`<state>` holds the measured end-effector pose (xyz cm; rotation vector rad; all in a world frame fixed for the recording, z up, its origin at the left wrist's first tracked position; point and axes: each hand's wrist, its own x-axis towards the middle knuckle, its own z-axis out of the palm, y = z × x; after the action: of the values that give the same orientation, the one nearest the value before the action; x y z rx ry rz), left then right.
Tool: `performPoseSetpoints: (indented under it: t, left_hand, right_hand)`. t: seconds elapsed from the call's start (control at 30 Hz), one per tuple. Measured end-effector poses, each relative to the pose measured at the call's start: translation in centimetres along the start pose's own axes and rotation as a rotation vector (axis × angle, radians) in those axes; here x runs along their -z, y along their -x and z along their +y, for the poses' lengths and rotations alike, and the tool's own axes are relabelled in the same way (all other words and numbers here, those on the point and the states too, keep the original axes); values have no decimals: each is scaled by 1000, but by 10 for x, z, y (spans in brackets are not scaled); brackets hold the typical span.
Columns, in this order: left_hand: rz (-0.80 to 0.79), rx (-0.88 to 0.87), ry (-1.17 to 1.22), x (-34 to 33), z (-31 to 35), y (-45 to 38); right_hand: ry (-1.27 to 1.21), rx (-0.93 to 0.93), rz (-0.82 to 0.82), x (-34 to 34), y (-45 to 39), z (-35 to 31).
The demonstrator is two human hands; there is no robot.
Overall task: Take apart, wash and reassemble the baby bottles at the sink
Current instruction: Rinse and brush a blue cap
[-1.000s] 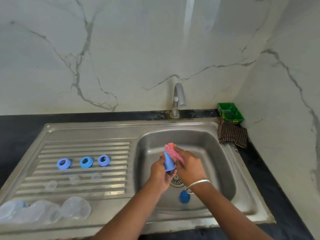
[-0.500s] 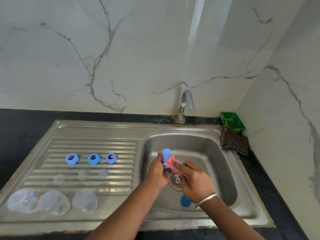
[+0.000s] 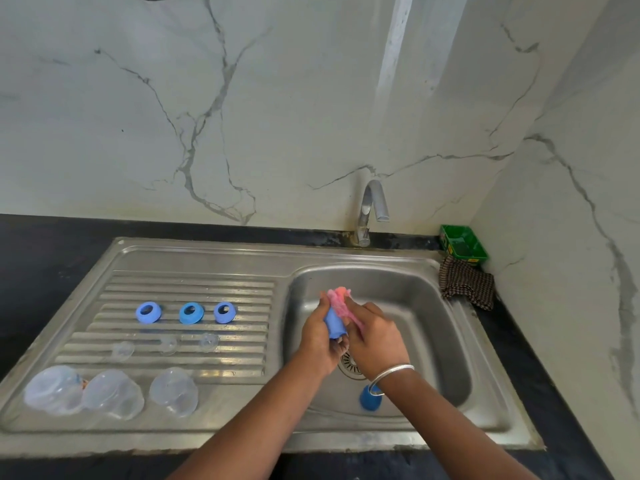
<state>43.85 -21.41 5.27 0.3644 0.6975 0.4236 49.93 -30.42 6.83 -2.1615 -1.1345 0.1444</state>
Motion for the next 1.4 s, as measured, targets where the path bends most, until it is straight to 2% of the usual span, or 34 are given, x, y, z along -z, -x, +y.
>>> performPoseSetpoints:
  t: [0.17, 0.33, 0.47, 0.63, 0.8, 0.9, 1.0, 1.2, 1.4]
  left_hand:
    - [63, -4, 104, -1, 8, 3]
    - [90, 36, 57, 7, 9, 2]
    - [54, 40, 43, 5, -1, 6]
    - [18, 58, 78, 0, -9, 5]
    - [-12, 10, 20, -8, 1, 6]
    - [50, 25, -80, -7, 1, 9]
    - [55, 41, -75, -3, -3, 8]
    - [-4, 10, 5, 1, -14, 5]
    - [127, 24, -16, -6, -1, 5]
  right_hand:
    - [-15, 72, -25, -3, 14, 2]
    - [25, 180, -61, -4, 36, 3]
    - [48, 117, 5, 2, 18, -3]
    - [10, -27, 0, 7, -2, -5]
    - [-72, 45, 46, 4, 17, -2]
    - [-67, 126, 31, 7, 31, 4]
    - [-54, 140, 3, 10, 34, 8]
    - [-14, -22, 58, 13, 8, 0]
    - [-116, 7, 13, 13, 22, 6]
